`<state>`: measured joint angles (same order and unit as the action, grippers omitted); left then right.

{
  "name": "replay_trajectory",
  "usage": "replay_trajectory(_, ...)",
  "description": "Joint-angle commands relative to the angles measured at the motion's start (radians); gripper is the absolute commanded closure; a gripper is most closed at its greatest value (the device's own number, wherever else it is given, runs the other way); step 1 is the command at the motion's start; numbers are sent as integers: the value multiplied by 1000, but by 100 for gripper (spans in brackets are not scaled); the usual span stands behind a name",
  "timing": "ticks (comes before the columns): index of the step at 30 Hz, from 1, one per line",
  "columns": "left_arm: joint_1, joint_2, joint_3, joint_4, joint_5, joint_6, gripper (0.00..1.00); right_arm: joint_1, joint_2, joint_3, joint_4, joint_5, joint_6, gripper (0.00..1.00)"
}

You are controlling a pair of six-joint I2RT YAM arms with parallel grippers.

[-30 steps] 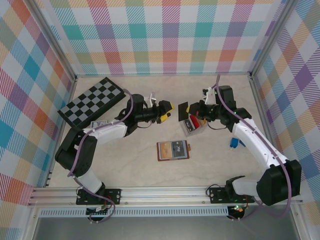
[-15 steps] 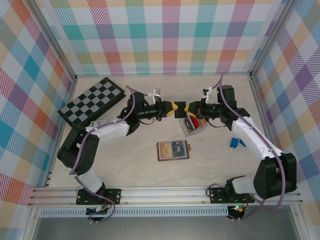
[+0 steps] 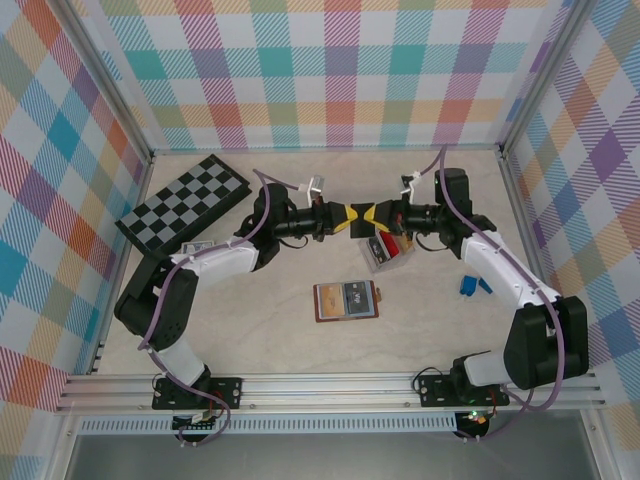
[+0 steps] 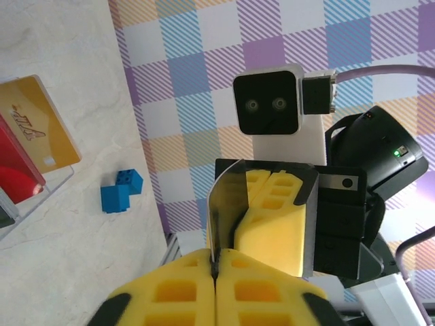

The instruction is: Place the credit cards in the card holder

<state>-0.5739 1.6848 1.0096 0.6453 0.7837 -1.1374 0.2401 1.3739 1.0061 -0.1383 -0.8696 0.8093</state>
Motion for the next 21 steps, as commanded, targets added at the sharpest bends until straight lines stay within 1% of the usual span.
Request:
replay_trajectory(1, -7, -53, 23, -219, -52, 118, 72, 5, -17, 31, -158, 92, -126, 96)
replay_trajectory(2, -8, -70, 28, -346, -103, 175, 62, 4, -25, 29, -215, 144, -164, 96)
replay_trajectory(3, -7, -82, 31, -453, -159, 216, 57, 5, -35, 20, -255, 187, -193, 96)
replay_trajectory(5, -12, -102, 32, -675, -300, 295, 50, 10, -55, -22, -294, 237, -229, 96)
replay_trajectory(7, -13, -110, 12, -814, -406, 321, 49, 33, -74, -77, -297, 279, -243, 96)
replay_trajectory(9, -17, -123, -35, -845, -440, 330, 47, 83, -87, -131, -296, 348, -264, 96)
replay_trajectory(11, -23, -148, -86, -859, -479, 308, 45, 146, -95, -178, -291, 429, -289, 96)
replay_trajectory(13, -32, -165, -113, -876, -505, 307, 44, 188, -95, -210, -287, 492, -278, 95)
replay_trajectory(16, -50, -172, -118, -951, -553, 321, 41, 221, -58, -221, -287, 490, -267, 95)
replay_trajectory(21, -65, -146, -129, -960, -554, 318, 40, 276, -8, -217, -263, 518, -257, 95)
